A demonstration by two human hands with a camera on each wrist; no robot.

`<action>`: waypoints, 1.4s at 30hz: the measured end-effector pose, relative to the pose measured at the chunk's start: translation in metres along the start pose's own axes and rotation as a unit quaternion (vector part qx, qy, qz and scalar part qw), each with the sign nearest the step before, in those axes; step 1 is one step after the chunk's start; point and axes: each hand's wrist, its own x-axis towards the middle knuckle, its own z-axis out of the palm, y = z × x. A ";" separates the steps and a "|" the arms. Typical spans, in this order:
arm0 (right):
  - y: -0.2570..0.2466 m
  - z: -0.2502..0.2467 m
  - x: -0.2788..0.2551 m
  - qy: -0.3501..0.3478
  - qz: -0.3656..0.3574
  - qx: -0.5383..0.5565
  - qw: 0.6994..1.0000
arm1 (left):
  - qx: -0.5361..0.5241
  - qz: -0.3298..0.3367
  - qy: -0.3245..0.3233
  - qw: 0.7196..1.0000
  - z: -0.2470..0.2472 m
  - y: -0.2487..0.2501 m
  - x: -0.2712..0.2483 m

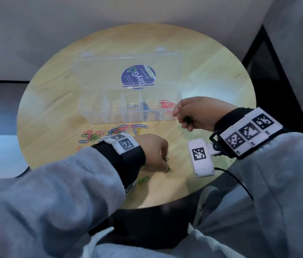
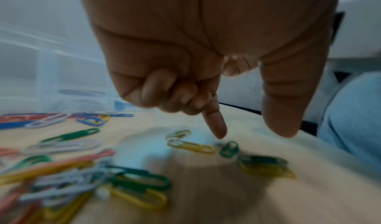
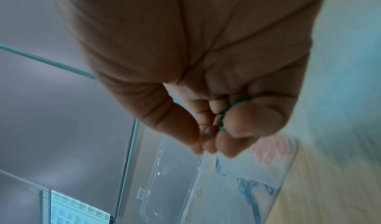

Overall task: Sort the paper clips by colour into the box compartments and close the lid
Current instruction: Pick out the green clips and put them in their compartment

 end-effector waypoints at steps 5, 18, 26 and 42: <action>0.002 0.002 0.000 0.000 0.002 -0.022 1.000 | 0.037 0.008 0.032 0.999 0.006 0.011 0.000; 0.005 0.008 0.002 -0.003 0.004 -0.079 0.997 | 0.077 0.040 -0.018 0.996 0.009 0.009 0.006; 0.009 0.017 0.002 -0.027 0.002 -0.154 0.988 | -0.065 0.018 -0.037 0.997 -0.016 -0.024 0.002; 0.008 0.093 0.012 -0.180 -0.134 -0.473 0.852 | -0.700 -0.030 0.022 0.713 -0.027 -0.096 -0.039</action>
